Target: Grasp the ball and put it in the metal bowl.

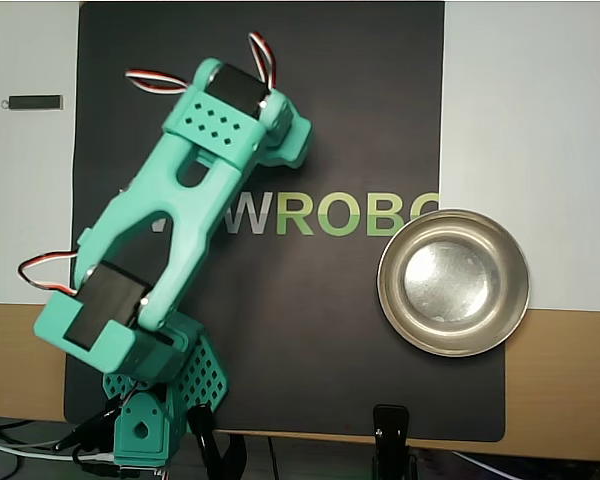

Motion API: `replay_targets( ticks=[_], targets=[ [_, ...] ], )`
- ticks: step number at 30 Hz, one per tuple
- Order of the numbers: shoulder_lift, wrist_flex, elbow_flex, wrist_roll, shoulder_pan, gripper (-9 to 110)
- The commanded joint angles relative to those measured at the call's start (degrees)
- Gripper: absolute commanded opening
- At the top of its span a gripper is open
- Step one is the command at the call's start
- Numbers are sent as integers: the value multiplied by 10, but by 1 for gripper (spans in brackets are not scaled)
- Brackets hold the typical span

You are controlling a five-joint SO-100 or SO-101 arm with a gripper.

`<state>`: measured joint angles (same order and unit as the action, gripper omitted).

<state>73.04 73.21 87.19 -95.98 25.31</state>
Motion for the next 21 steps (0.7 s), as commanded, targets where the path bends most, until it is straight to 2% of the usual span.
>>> replay_targets(
  ticks=[1, 21],
  targets=[
    [-1, -4, -22, -3, -4, 47],
    [-54, -4, -54, -4, -6, 47]
  ],
)
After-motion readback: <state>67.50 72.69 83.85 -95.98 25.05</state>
